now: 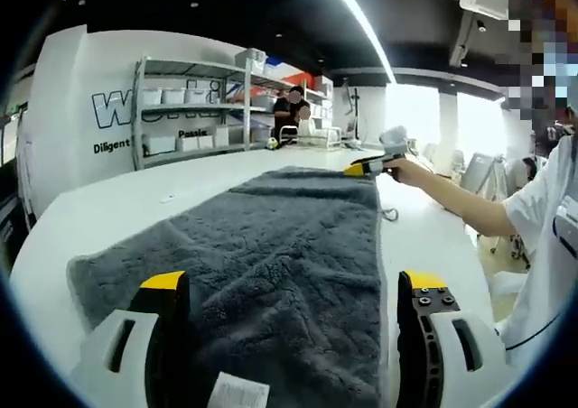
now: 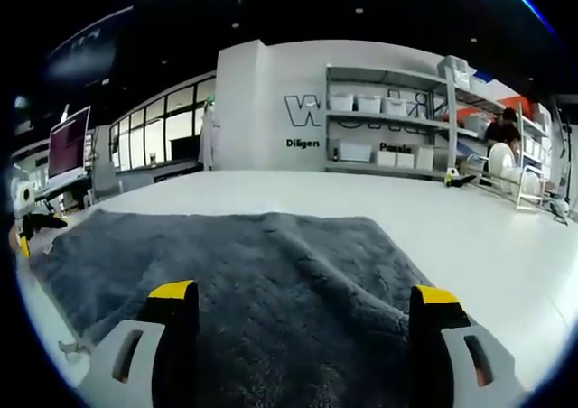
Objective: Open the folded towel by lifting each exposed corner and separating the folded layers until the towel lies flat within the target outline without major curled edges
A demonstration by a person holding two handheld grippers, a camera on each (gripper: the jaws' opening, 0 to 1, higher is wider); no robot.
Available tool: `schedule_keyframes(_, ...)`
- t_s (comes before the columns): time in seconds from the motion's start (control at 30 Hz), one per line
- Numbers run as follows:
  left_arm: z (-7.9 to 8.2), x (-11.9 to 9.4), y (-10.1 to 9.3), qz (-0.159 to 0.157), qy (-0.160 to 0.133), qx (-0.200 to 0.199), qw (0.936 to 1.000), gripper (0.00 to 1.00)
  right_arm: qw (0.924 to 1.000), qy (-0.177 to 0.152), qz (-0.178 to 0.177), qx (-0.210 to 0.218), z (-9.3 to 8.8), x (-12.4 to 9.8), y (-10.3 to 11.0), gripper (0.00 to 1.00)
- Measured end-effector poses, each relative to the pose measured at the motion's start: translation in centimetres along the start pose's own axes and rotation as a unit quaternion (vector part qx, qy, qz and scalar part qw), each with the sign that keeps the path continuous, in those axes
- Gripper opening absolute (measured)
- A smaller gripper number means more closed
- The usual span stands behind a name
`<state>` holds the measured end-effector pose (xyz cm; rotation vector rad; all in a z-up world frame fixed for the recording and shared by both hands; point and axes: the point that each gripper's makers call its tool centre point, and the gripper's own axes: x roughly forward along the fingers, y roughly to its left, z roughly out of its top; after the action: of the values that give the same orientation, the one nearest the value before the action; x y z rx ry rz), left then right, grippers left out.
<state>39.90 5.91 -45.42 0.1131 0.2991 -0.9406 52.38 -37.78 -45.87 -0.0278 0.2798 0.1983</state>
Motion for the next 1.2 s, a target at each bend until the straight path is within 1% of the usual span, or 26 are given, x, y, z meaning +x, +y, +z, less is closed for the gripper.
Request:
schedule_keyframes(0.13, -1.4, -2.2, 0.0, 0.028, 0.018, -0.003, 0.9994, 0.94, 1.0, -0.002, 0.002, 0.004, 0.0, 0.0, 0.1, 0.99)
schedule_keyframes(0.2, -2.0, -3.1, -0.3, 0.033, 0.02, -0.013, 0.9992, 0.93, 0.9999, -0.005, 0.004, 0.009, 0.1, 0.0, 0.1, 0.99)
schedule_keyframes(0.3, -2.5, -3.9, -0.6, 0.042, 0.022, -0.015, 0.9988, 0.92, 0.9999, -0.007, 0.006, 0.011, 0.3, 0.1, 0.2, 0.99)
schedule_keyframes(0.37, -3.3, -4.6, -1.0, 0.05, 0.03, -0.017, 0.9982, 0.92, 0.9999, -0.008, 0.007, 0.011, 0.4, 0.1, 0.2, 0.99)
schedule_keyframes(0.47, -3.9, -5.1, -1.2, 0.054, 0.033, -0.02, 0.9978, 0.91, 0.9999, -0.01, 0.007, 0.007, 0.5, 0.1, 0.4, 0.99)
schedule_keyframes(0.53, -4.6, -5.6, -1.4, 0.059, 0.042, -0.027, 0.997, 0.89, 0.9999, -0.012, 0.008, 0.007, 0.6, 0.1, 0.5, 0.99)
schedule_keyframes(0.63, -5.1, -6.1, -1.6, 0.064, 0.046, -0.031, 0.9964, 0.87, 0.9999, -0.011, 0.009, 0.008, 0.6, 0.0, 0.8, 0.99)
schedule_keyframes(0.7, -5.3, -6.5, -1.4, 0.071, 0.045, -0.032, 0.996, 0.86, 0.9999, -0.01, 0.008, 0.007, 0.6, 0.1, 0.7, 0.99)
schedule_keyframes(0.8, -5.4, -6.9, -1.3, 0.079, 0.044, -0.035, 0.9953, 0.83, 0.9999, -0.011, 0.008, 0.008, 0.6, 0.1, 0.8, 0.99)
schedule_keyframes(1.0, -4.8, -7.8, -1.5, 0.094, 0.033, -0.024, 0.9947, 0.71, 0.9999, -0.01, 0.008, 0.008, 0.7, 0.2, 0.8, 0.98)
schedule_keyframes(1.13, -4.2, -8.4, -1.7, 0.105, 0.025, -0.007, 0.9941, 0.58, 0.9999, -0.01, 0.007, 0.008, 0.7, 0.3, 0.8, 0.98)
schedule_keyframes(1.2, -4.1, -8.5, -1.8, 0.104, 0.02, -0.007, 0.9944, 0.55, 0.9999, -0.01, 0.008, 0.008, 0.8, 0.3, 0.9, 0.98)
